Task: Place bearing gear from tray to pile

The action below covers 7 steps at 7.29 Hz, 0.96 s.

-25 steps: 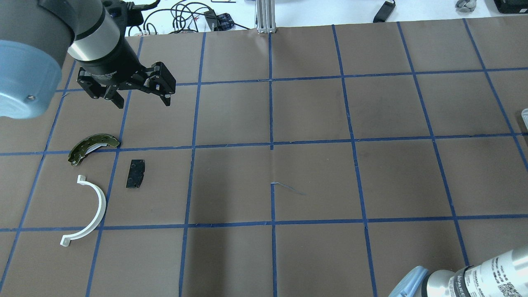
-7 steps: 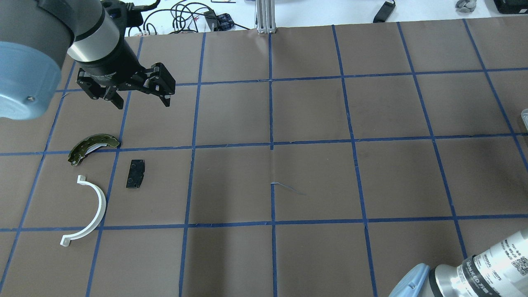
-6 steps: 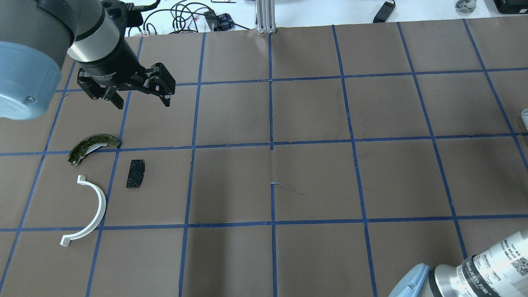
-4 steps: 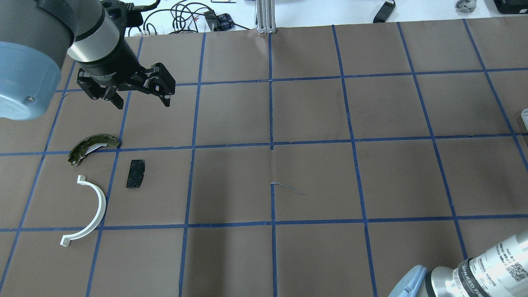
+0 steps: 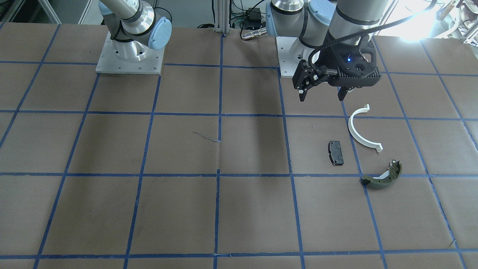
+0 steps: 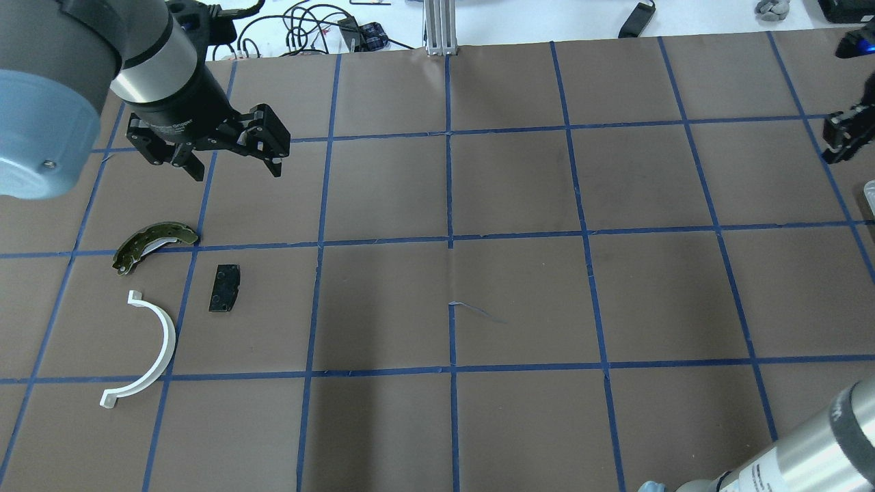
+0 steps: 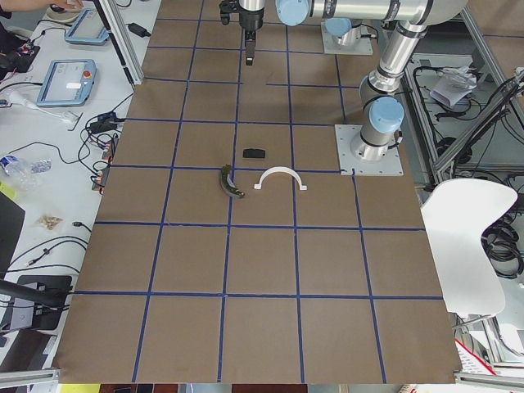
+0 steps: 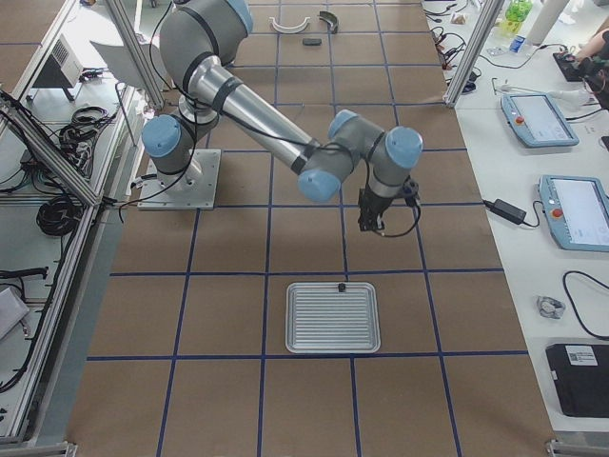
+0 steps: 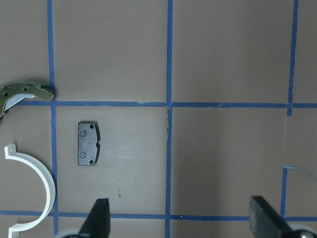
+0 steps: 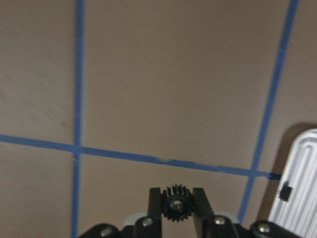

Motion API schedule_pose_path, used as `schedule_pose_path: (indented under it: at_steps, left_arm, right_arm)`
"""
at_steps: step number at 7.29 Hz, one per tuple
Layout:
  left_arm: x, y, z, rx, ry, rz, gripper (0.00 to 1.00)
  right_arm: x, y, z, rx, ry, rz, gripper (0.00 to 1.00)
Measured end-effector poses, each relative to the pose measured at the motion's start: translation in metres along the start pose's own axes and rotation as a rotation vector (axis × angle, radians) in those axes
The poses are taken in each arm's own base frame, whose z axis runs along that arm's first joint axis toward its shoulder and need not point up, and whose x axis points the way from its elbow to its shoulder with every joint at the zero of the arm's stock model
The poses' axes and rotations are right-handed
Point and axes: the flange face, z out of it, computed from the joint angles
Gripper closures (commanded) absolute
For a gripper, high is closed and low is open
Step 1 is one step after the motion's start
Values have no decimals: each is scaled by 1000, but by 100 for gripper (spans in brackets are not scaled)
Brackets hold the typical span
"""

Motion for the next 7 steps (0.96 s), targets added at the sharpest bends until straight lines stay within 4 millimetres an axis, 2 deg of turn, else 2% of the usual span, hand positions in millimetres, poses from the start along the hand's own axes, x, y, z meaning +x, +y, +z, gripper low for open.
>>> schedule_pose_path:
  at_steps: [1,2,3,4,6,7]
  left_arm:
    - [0,0,0,0,0,0,0]
    - [0,0,0,-1,0,0,0]
    - [0,0,0,0,0,0,0]
    - [0,0,0,0,1,0,0]
    - [0,0,0,0,1,4,0]
    - [0,0,0,0,1,5,0]
  right_arm:
    - [-84,-21,-18,3,8,46,100]
    - [-176,-37,-27,13,19,104,100]
    - [-265,-46,-26,20,18,161,100]
    - [-343,-48,-17,26,5,217,100]
    - [-477,-40,13,49,-21,278,100]
    - [-527,-32,35,45,-46,309,100]
